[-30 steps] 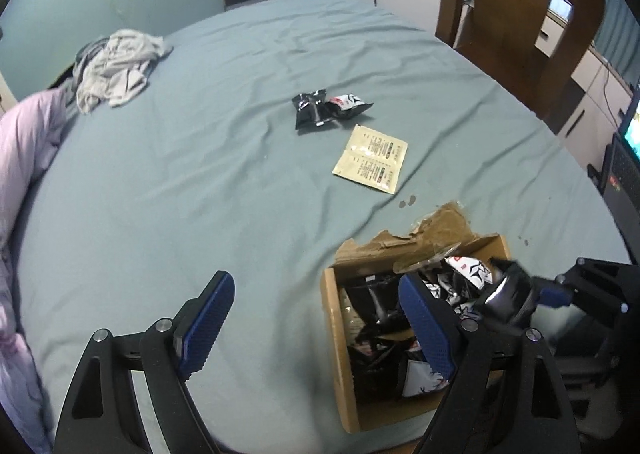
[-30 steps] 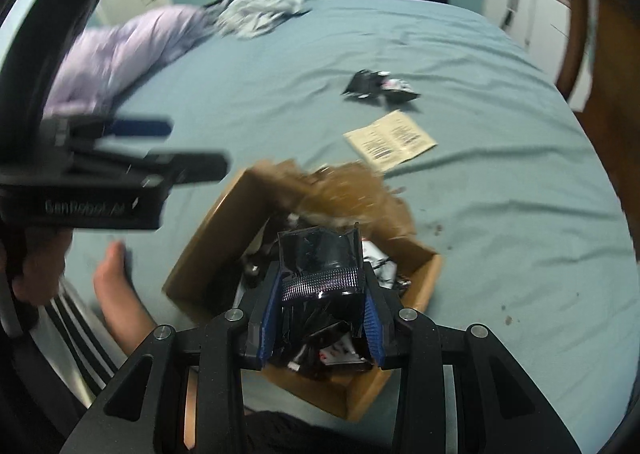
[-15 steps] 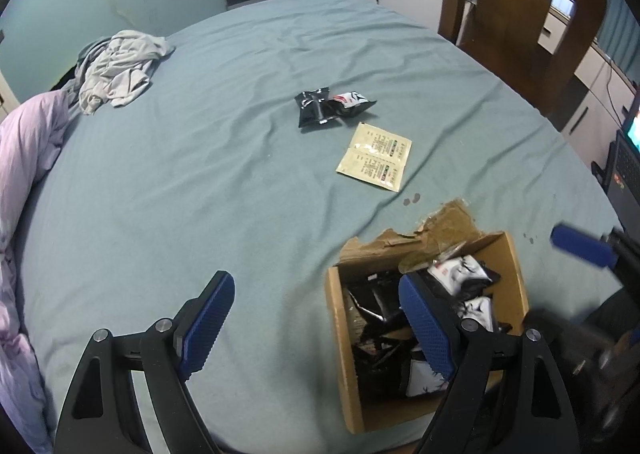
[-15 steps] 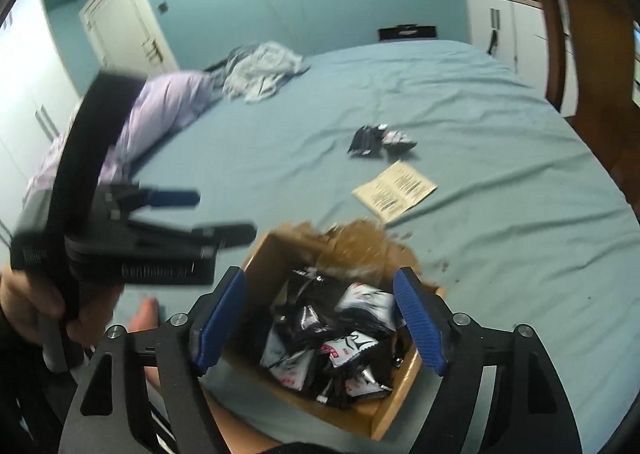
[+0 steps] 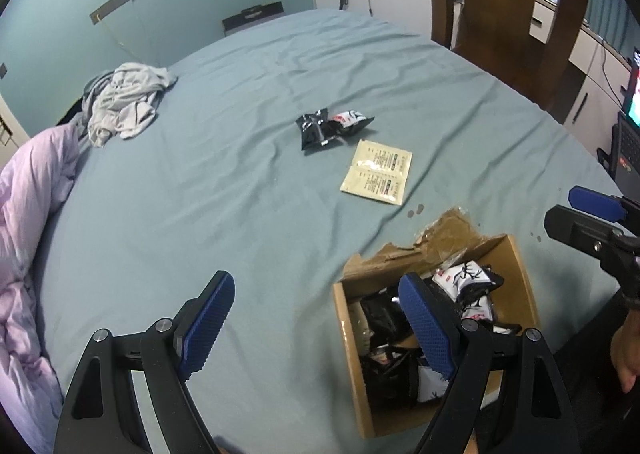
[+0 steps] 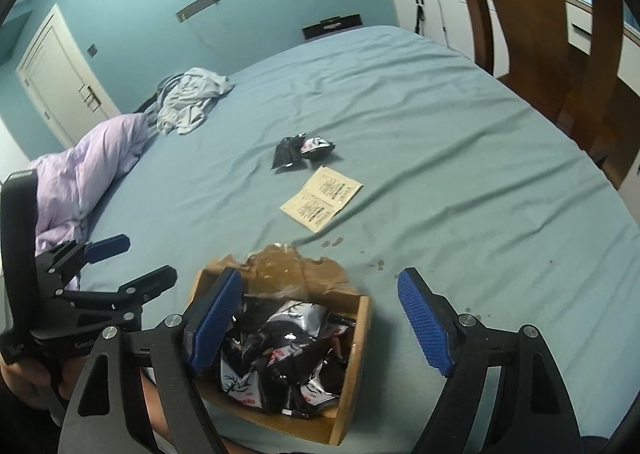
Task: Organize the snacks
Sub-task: 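Move the open left gripper from the box to the beige sachet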
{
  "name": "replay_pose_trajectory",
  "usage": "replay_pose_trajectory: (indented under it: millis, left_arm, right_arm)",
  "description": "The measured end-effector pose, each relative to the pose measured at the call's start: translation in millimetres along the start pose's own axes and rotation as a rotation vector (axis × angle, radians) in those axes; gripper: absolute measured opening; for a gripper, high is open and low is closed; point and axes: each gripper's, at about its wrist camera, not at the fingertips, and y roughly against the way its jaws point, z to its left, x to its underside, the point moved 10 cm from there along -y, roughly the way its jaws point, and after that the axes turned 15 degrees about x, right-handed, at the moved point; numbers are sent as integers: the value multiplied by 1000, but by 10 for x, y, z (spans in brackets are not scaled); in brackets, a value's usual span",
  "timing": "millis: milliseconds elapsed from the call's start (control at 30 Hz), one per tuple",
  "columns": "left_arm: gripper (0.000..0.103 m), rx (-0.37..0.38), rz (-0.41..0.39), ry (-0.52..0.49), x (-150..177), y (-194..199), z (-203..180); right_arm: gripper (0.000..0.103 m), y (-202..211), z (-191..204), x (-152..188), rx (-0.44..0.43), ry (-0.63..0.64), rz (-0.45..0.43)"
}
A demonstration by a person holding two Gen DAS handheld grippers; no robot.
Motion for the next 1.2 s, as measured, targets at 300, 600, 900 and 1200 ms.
replay_pose_trajectory:
  millis: [300, 600, 900, 1200]
  left_arm:
    - [86, 59, 14, 3, -201, -94, -58]
    - [88, 118, 88, -47, -415, -464, -56]
    - [89, 189, 209, -116, -584, -1023, -259]
    - [90, 168, 353, -71, -721, -1732, -121]
  right_arm:
    - [80, -179, -122, -96, -19, -69, 53]
    - [80, -445, -226, -186, -17, -121, 141]
    - [80, -696, -312, -353, 14, -105, 180]
    - [80, -1077, -441, -229, 77, -122, 343]
